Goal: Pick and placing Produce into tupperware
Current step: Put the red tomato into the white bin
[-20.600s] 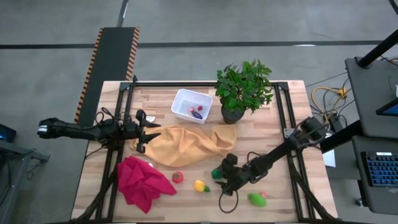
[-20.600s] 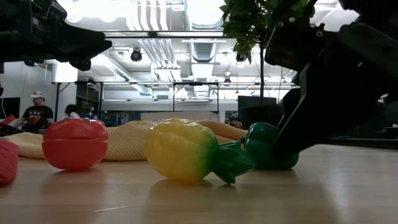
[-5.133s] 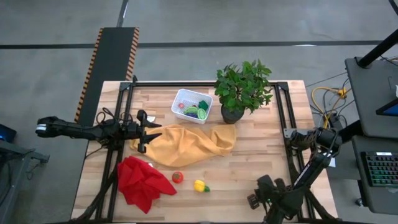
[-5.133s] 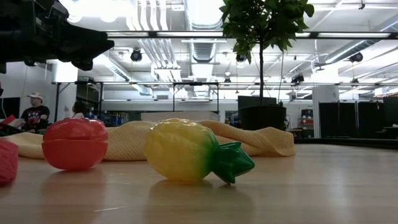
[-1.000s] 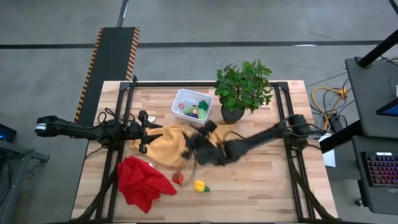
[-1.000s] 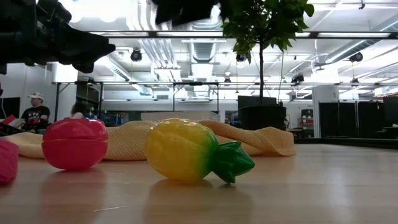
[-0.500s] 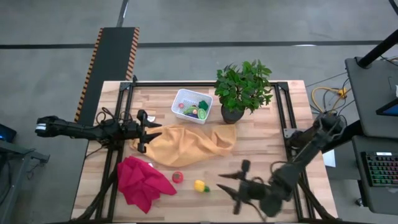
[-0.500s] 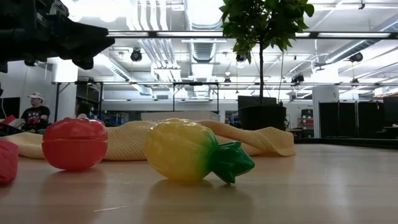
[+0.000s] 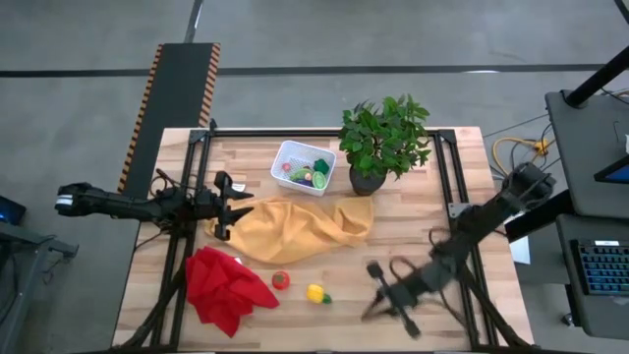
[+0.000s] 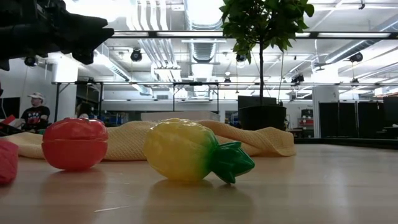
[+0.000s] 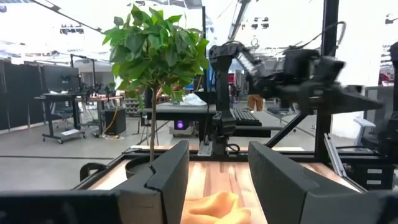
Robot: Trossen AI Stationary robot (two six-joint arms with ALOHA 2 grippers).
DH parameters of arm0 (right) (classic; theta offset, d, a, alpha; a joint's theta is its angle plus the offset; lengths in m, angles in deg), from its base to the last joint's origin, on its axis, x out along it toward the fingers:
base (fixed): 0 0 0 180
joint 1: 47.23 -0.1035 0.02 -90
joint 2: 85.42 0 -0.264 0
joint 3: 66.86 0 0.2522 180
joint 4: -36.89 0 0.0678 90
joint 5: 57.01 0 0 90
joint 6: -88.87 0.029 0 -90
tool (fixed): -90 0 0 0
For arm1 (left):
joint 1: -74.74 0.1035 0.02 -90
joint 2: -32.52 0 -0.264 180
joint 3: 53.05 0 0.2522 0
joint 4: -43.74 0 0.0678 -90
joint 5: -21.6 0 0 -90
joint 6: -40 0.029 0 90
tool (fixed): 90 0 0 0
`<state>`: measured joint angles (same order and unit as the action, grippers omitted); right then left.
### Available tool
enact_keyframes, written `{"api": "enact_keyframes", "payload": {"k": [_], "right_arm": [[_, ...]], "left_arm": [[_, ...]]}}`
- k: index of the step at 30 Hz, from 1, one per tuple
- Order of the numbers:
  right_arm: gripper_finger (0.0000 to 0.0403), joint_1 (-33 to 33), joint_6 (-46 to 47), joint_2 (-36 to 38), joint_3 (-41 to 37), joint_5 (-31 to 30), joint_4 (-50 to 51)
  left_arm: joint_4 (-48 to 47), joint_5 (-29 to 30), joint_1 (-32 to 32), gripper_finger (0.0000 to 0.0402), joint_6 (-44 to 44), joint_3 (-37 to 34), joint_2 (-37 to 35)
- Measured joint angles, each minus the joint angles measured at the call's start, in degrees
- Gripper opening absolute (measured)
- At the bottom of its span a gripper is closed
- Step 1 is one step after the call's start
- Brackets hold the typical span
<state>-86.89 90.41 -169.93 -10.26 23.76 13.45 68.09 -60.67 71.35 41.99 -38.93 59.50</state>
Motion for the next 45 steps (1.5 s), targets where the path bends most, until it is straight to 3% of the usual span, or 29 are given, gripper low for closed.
{"api": "enact_keyframes", "payload": {"k": [6,10,12,19,27,32,38,43,45], "right_arm": [[0.0009,15.1,-0.6,8.5,-7.9,7.7,2.9],[0.0009,21.8,-3.8,18.1,-12.6,5.2,8.3],[0.0009,21.8,-4.7,23.7,-15.1,2.0,11.7],[0.0008,16.8,-3.8,41.4,-24.9,0.1,14.9],[0.0008,16.1,0.3,52.6,-35.7,-1.4,10.5],[0.0008,16.5,-7.3,56.3,-34.8,-2.9,12.5],[0.0008,22.7,-9.5,60.3,-25.5,-5.6,32.1],[0.0008,29.2,-9.3,60.6,-19.6,4.1,38.4],[0.0008,30.8,-10.0,60.7,-19.7,4.6,39.3]], "left_arm": [[0.5,0.0,0.0,0.0152,0.3,0.0,0.0],[0.3,0.0,0.0,0.0152,0.3,0.0,0.5],[0.3,0.0,0.0,0.0152,0.3,0.0,0.9],[0.4,0.0,0.0,0.0152,0.0,0.0,2.7],[0.4,0.0,0.0,0.0152,-0.1,0.0,3.4],[0.4,0.0,0.0,0.0152,-0.1,0.0,3.3],[0.5,0.0,0.0,0.0152,-0.1,0.0,3.4],[0.4,0.3,0.0,0.0152,-0.1,0.0,3.3],[0.4,0.3,0.0,0.0152,-0.1,0.0,3.5]]}}
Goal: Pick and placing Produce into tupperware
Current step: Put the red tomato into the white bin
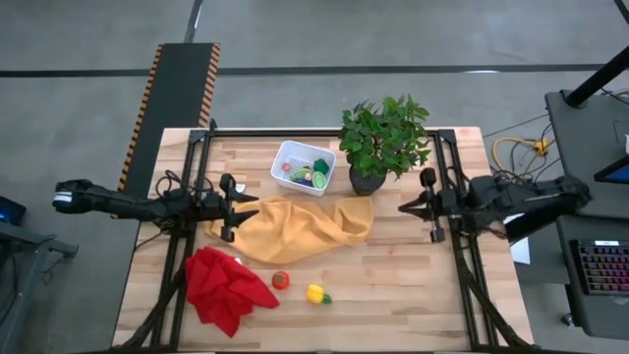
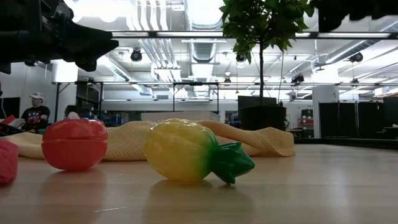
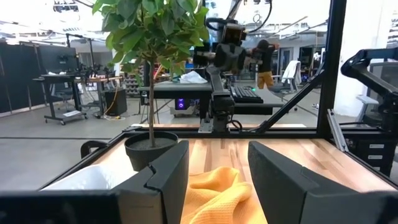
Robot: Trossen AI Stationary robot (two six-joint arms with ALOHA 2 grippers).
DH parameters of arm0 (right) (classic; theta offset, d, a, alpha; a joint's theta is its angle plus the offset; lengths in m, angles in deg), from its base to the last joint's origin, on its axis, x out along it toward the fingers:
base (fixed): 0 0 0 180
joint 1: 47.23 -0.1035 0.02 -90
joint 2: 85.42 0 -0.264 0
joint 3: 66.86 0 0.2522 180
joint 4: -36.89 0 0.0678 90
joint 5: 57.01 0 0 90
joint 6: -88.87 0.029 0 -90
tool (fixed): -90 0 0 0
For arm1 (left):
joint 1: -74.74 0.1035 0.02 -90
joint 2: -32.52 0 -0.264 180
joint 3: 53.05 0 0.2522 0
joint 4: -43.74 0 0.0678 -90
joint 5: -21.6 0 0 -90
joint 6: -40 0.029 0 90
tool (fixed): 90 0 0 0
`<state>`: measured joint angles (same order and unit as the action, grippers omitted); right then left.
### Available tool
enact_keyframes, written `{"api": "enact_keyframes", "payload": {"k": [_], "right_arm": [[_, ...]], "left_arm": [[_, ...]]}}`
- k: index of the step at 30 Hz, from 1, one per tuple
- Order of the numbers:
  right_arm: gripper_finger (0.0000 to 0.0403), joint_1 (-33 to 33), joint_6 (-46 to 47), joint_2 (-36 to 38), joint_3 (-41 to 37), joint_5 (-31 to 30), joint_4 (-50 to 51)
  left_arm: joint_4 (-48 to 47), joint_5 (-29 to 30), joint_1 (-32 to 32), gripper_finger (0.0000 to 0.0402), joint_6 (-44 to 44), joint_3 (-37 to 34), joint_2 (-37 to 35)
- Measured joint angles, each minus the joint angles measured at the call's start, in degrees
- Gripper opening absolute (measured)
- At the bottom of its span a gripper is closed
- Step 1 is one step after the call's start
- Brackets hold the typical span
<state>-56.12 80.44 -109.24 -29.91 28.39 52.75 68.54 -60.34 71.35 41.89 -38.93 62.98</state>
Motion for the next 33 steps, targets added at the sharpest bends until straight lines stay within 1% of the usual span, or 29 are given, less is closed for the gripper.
{"api": "enact_keyframes", "payload": {"k": [2,3,7,9,12,17,24,29,33], "right_arm": [[0.0008,2.5,1.4,0.2,-1.1,-1.8,0.8],[0.0008,4.1,1.6,0.2,-1.7,-1.2,0.0],[0.0008,9.6,2.6,0.1,-5.5,6.7,-6.6],[0.0008,12.0,3.4,0.1,-7.3,8.5,-9.1],[0.0008,14.0,7.0,1.1,-9.3,8.2,-8.4],[0.0008,13.7,7.8,5.7,-12.9,8.8,-8.8],[0.0008,10.1,8.1,13.7,-15.1,9.1,-9.0],[0.0009,8.5,13.6,15.2,-16.0,9.5,-8.8],[0.0009,8.0,12.0,15.0,-15.8,9.2,-8.8]], "left_arm": [[0.0,0.0,0.0,0.0152,0.0,0.0,0.3],[0.0,0.1,0.0,0.0152,0.3,0.0,0.5],[0.0,0.1,0.0,0.0152,0.4,0.0,0.8],[0.0,0.1,0.0,0.0152,0.3,0.0,1.1],[0.0,0.1,0.0,0.0152,0.3,0.0,1.5],[0.0,0.1,0.0,0.0152,0.4,0.0,2.2],[0.0,0.1,0.0,0.0152,0.4,0.0,2.8],[0.0,0.1,0.0,0.0152,-0.1,0.1,2.8],[-0.1,0.1,0.0,0.0152,0.1,0.6,3.5]]}}
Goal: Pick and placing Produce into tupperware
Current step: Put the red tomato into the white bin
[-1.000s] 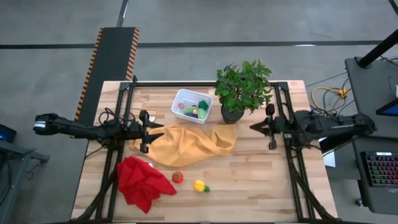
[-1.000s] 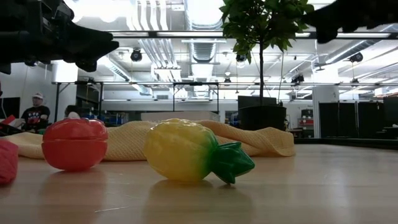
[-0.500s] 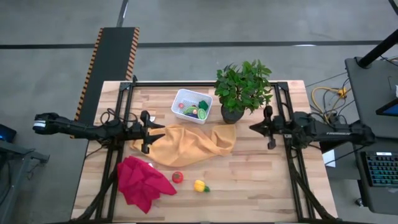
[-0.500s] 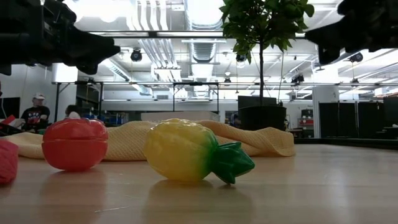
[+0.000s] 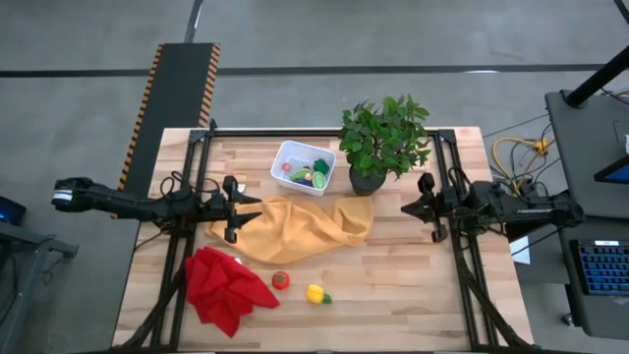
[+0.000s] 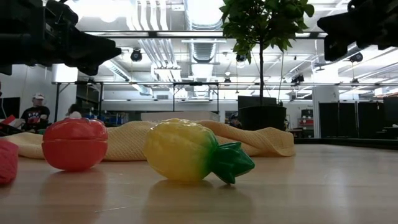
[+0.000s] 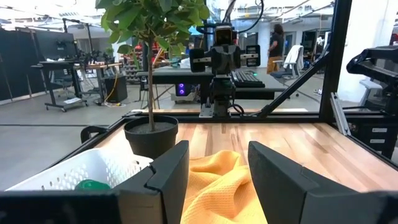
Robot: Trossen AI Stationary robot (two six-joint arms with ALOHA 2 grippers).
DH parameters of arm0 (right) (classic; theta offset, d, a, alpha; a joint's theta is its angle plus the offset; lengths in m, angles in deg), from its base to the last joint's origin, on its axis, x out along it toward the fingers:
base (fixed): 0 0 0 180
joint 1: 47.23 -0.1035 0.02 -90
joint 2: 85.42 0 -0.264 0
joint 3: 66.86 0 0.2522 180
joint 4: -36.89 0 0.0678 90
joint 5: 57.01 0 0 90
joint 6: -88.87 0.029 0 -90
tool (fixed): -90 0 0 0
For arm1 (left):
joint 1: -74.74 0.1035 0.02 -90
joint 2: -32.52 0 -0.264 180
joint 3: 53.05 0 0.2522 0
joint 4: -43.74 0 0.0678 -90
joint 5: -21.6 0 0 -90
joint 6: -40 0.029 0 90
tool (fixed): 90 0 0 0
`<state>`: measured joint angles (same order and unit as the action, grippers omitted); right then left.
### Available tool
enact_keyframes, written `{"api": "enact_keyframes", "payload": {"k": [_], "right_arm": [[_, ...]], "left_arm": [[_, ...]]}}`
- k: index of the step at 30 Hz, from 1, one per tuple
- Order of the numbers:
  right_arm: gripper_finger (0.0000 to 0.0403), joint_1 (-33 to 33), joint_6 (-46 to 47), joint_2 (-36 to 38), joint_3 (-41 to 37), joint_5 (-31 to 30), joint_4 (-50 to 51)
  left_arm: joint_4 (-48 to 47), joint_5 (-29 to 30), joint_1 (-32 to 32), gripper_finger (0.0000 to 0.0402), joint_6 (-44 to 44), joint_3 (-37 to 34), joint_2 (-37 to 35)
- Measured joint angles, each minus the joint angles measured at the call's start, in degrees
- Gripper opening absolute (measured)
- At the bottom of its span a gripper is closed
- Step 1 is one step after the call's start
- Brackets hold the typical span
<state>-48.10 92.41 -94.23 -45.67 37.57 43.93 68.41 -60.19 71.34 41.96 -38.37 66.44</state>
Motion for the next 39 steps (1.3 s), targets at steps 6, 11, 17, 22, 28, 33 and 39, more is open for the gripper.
{"api": "enact_keyframes", "payload": {"k": [6,11,17,22,28,33,39], "right_arm": [[0.0021,0.0,-3.5,0.1,2.4,-0.1,-1.0],[0.0046,0.0,-5.1,-0.2,2.4,-0.1,-1.2],[0.0075,0.0,-6.3,-0.8,2.4,-0.1,-1.0],[0.0091,0.0,-6.3,-0.9,2.4,-0.1,-0.8],[0.0098,0.0,-5.1,-1.1,2.4,-0.1,0.2],[0.0092,0.0,-2.3,-1.1,2.3,-0.1,2.0],[0.0083,0.0,-2.1,-1.1,2.3,-0.1,2.4]], "left_arm": [[0.1,2.8,0.0,0.0173,1.9,3.1,2.9],[0.0,4.1,0.0,0.0245,1.5,6.2,7.5],[0.0,-9.3,-0.3,0.0284,0.5,15.0,12.6],[-0.5,-19.1,-2.3,0.0286,-1.1,23.5,17.1],[-16.7,-13.6,-10.9,0.0286,3.9,33.0,22.0],[-36.7,3.4,-18.1,0.0286,4.2,41.5,26.4],[-52.0,7.3,-21.5,0.0286,-5.6,48.3,31.9]]}}
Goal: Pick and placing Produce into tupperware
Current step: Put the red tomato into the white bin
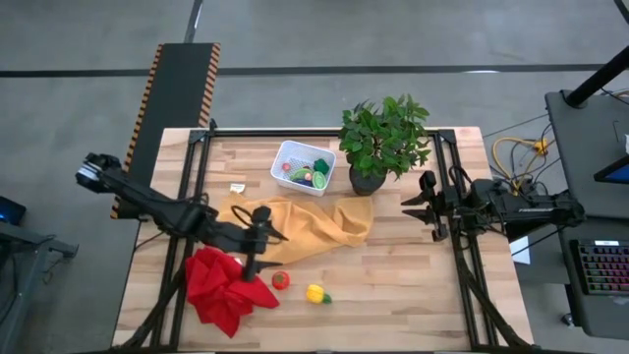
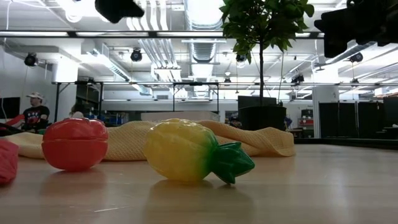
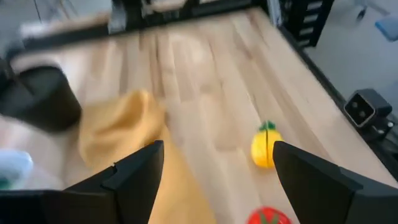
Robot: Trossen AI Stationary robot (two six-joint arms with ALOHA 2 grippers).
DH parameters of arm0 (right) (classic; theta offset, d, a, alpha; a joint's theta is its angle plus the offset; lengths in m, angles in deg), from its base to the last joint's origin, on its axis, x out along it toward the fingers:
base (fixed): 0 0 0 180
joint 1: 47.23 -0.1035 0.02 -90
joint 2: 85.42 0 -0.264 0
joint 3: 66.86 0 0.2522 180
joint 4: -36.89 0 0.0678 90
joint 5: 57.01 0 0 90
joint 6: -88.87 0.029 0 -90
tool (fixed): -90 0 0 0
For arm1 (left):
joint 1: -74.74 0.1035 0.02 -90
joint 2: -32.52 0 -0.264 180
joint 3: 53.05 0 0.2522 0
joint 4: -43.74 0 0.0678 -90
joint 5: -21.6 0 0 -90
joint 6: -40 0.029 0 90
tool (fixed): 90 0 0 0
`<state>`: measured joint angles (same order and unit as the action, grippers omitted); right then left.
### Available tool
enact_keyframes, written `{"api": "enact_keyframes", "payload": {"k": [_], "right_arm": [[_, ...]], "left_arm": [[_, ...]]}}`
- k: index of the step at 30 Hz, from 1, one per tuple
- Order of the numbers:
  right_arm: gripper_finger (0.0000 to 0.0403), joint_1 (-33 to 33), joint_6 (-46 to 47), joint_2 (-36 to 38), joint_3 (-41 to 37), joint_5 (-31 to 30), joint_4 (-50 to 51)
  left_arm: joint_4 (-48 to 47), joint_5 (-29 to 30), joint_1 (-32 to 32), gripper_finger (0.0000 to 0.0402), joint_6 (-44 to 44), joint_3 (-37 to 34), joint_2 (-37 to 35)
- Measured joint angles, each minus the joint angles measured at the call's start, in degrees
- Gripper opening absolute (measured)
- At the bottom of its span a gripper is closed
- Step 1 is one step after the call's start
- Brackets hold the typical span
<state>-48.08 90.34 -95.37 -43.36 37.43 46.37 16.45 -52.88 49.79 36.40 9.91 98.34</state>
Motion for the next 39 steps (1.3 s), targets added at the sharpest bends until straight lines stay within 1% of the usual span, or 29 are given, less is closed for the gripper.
{"api": "enact_keyframes", "payload": {"k": [3,8,10,12,18,23,31,34,39], "right_arm": [[0.0079,0.0,0.0,0.0,0.0,0.0,0.2],[0.0074,0.0,0.0,0.0,0.0,0.0,1.4],[0.0073,0.0,-0.2,0.0,0.0,0.0,1.4],[0.0074,0.0,-0.6,0.0,0.0,0.0,1.3],[0.0081,0.0,-2.0,0.0,0.0,-0.1,1.3],[0.008,0.0,-2.1,0.0,0.0,-0.1,1.3],[0.007,0.0,-2.1,0.0,0.0,-0.1,1.4],[0.0073,0.0,-2.0,0.0,0.0,-0.1,1.4],[0.0081,0.0,-1.9,0.0,0.0,-0.1,1.5]], "left_arm": [[-4.2,-0.9,-0.6,0.0286,-5.7,2.0,2.5],[-7.0,-5.1,-1.5,0.0286,-13.6,2.7,7.2],[-7.5,-6.9,-1.8,0.0286,-15.6,2.7,9.3],[-7.8,-7.3,-2.2,0.0286,-16.8,2.7,11.4],[-8.4,-7.5,-2.9,0.0286,-18.0,2.7,16.7],[-8.5,-8.6,-2.9,0.0286,-18.7,3.0,19.6],[-8.0,-10.8,-2.9,0.0286,-20.4,3.1,21.7],[-8.0,-12.0,-2.9,0.0286,-20.5,3.4,21.9],[-8.0,-12.3,-2.9,0.0286,-20.1,3.4,21.8]]}}
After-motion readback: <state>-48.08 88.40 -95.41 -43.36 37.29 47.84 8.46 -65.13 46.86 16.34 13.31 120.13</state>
